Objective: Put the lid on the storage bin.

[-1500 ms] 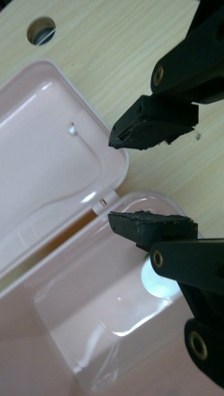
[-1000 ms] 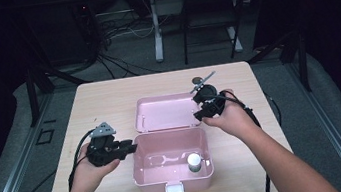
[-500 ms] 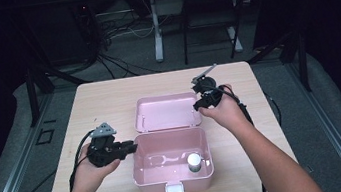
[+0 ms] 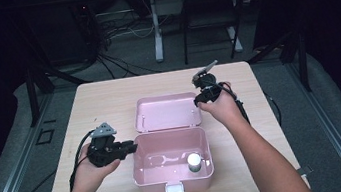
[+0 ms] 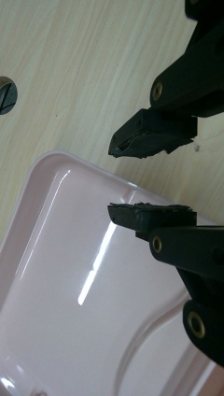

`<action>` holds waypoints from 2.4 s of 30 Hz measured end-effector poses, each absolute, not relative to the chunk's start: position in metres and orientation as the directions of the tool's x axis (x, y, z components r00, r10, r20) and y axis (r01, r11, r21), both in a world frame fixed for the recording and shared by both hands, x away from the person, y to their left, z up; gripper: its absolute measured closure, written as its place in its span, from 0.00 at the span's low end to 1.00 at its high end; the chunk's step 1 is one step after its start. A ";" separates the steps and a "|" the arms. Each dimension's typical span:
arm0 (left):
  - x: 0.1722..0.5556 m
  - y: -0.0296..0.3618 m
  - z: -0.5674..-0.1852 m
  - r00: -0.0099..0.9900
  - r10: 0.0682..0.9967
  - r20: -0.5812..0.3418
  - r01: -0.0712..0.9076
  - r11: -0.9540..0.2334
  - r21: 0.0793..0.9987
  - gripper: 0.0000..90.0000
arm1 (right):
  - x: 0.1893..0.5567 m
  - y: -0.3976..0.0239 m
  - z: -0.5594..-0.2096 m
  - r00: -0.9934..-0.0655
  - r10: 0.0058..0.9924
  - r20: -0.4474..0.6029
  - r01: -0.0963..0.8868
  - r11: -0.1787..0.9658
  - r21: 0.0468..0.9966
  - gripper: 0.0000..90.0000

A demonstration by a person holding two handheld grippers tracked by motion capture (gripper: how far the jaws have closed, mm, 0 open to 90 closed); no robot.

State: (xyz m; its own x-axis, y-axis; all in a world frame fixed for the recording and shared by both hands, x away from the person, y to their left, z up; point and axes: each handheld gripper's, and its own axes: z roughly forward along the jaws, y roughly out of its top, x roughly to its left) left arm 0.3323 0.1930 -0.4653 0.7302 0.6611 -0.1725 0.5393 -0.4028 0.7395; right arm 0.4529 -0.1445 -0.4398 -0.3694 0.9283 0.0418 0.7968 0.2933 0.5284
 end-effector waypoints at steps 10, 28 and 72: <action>0.332 0.193 -0.465 0.730 0.661 -0.172 0.539 -0.403 0.740 0.83 | 0.466 -0.145 -0.446 -0.306 0.948 0.085 0.829 0.221 0.513 0.78; 0.333 0.193 -0.465 0.733 0.657 -0.178 0.540 -0.402 0.739 0.83 | 0.485 -0.141 -0.468 -0.222 0.965 0.142 0.884 0.138 0.447 0.85; 0.333 0.193 -0.465 0.727 0.663 -0.181 0.546 -0.398 0.737 0.84 | 0.478 -0.140 -0.453 -0.214 0.967 0.138 0.860 0.119 0.497 0.93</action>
